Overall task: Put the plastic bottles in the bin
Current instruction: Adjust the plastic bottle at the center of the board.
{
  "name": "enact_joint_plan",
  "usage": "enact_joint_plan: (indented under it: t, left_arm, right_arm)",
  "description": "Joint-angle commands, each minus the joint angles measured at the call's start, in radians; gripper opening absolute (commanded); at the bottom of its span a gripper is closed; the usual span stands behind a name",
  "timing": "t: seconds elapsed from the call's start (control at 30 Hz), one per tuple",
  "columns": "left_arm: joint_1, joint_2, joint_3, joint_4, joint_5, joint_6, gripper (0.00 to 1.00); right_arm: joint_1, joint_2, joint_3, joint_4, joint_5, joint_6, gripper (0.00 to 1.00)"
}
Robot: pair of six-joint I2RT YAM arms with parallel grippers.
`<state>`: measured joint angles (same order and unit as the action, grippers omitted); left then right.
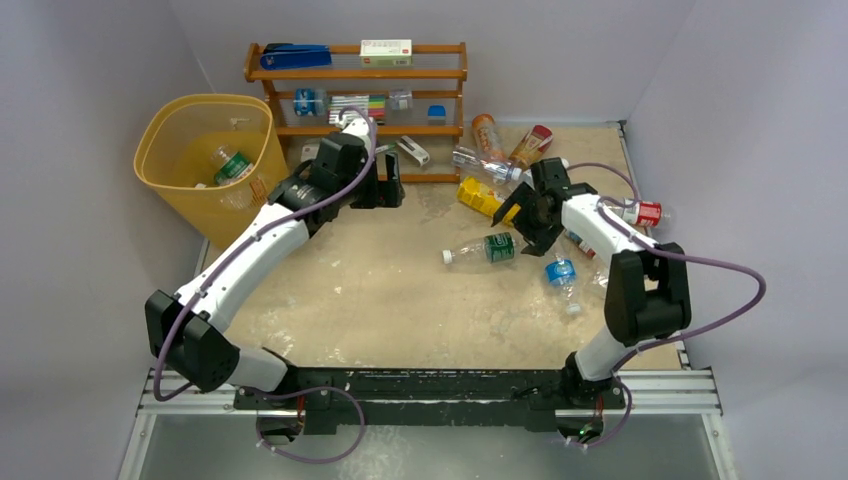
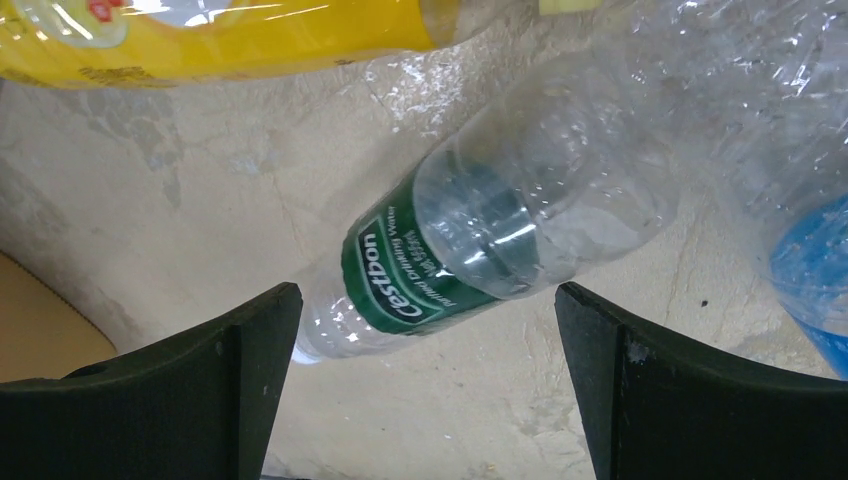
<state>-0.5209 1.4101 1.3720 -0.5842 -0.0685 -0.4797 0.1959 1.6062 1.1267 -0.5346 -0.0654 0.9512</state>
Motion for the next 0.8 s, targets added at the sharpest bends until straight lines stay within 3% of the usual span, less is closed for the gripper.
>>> enact_joint_plan:
  t: [0.0, 0.4, 0.77]
  left_arm:
    - [-0.018, 0.001, -0.016, 0.054, -0.018, -0.013, 0.89]
    - [-0.111, 0.04, -0.026, 0.077, -0.011, -0.013, 0.9]
    - [-0.185, 0.018, -0.127, 0.137, 0.055, 0.002, 0.9]
  right_arm:
    - [0.01, 0.034, 0.025, -0.055, 0.043, 0.025, 1.0]
    - [0.061, 0.062, -0.068, 0.044, 0.049, -0.001, 0.99]
    - [0.175, -0.013, -0.149, 0.216, -0.012, -0.085, 0.82]
